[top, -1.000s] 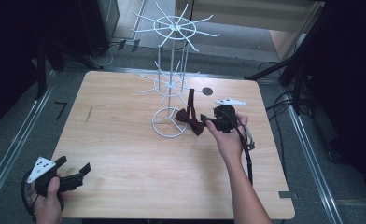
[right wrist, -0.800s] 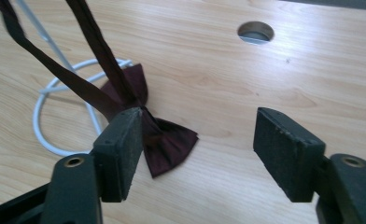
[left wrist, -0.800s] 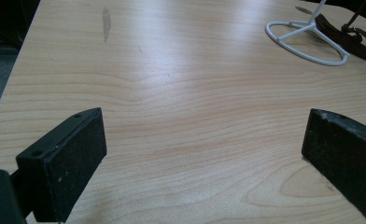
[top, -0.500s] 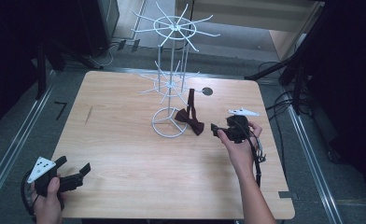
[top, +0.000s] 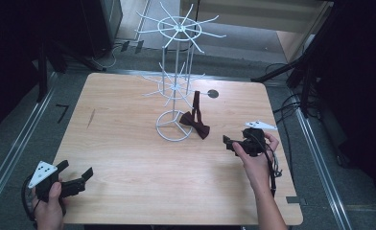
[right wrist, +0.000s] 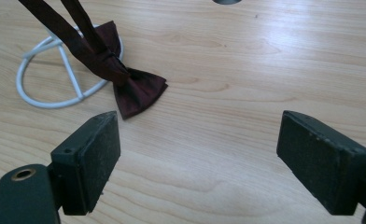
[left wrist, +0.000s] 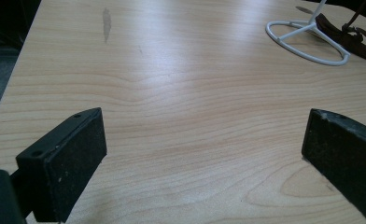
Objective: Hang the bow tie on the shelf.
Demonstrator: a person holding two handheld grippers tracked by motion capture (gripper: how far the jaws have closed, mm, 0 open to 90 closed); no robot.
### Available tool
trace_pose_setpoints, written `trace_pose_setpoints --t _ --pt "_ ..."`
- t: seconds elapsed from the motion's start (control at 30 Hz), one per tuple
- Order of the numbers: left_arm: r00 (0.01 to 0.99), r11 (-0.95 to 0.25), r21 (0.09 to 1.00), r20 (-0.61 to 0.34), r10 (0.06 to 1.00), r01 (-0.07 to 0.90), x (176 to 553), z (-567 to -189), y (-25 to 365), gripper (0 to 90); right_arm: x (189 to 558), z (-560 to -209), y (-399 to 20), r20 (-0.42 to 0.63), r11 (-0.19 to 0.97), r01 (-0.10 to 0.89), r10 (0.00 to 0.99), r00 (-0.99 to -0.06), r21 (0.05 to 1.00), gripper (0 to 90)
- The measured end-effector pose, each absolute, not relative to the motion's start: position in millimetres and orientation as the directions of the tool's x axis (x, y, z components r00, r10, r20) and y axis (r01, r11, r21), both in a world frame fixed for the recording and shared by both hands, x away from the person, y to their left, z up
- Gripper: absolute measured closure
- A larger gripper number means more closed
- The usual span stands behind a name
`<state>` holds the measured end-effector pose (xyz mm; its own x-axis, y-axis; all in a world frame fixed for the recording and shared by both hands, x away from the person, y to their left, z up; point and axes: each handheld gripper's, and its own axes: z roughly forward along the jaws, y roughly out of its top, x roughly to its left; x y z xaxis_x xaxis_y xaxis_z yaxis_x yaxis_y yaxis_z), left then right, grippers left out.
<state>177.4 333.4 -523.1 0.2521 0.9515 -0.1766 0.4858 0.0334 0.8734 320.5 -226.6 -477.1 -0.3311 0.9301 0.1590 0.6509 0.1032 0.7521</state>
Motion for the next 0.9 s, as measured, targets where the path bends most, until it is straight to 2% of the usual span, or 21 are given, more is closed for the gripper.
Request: trace_pose_setpoints --t 0.43,0.9 --pt "0.253 0.029 0.875 -0.171 0.952 0.483 177.0 -523.0 333.3 0.4 298.3 -485.3 -260.7 0.205 0.027 0.651 0.938 -0.279 0.759 13.5" --pt "0.253 0.033 0.877 -0.174 0.951 0.479 176.0 -523.1 332.3 0.4 272.5 -505.4 -292.1 0.221 -0.005 0.649 0.942 -0.252 0.761 13.4"
